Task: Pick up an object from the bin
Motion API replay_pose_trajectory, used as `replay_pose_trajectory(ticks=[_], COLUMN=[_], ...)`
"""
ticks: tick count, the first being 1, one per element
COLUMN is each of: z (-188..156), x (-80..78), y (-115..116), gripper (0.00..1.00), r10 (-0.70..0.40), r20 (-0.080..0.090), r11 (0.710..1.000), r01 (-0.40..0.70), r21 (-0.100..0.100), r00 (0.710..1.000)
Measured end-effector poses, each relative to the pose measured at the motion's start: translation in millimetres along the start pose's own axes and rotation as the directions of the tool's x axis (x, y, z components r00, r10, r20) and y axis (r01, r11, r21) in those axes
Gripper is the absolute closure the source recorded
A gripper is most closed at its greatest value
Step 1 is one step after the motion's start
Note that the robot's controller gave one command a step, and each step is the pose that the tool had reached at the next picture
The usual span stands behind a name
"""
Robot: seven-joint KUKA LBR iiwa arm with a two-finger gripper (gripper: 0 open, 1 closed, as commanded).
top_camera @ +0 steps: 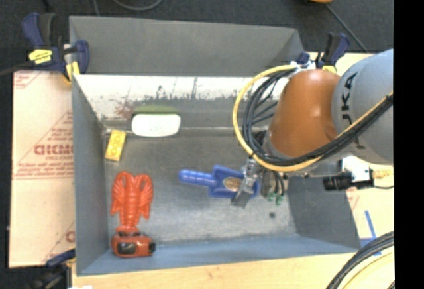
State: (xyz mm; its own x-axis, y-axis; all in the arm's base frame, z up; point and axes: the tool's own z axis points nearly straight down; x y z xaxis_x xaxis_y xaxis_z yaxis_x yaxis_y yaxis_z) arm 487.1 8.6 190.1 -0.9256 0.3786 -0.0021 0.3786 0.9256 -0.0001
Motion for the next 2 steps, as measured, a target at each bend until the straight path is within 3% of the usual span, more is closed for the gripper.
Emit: replay_pose_trajectory(ticks=[1,2], z=[0.0,-69.6], x=[0.0,-20.2], y=[-0.2,-6.0], gripper=[1.0,1.0], r10=[-0.001,-0.004], r20=[0.0,-0.002], r11=[1.0,1.0], r01=[0.001,0.004], r21=[0.0,0.0], r00=[1.0,1.0])
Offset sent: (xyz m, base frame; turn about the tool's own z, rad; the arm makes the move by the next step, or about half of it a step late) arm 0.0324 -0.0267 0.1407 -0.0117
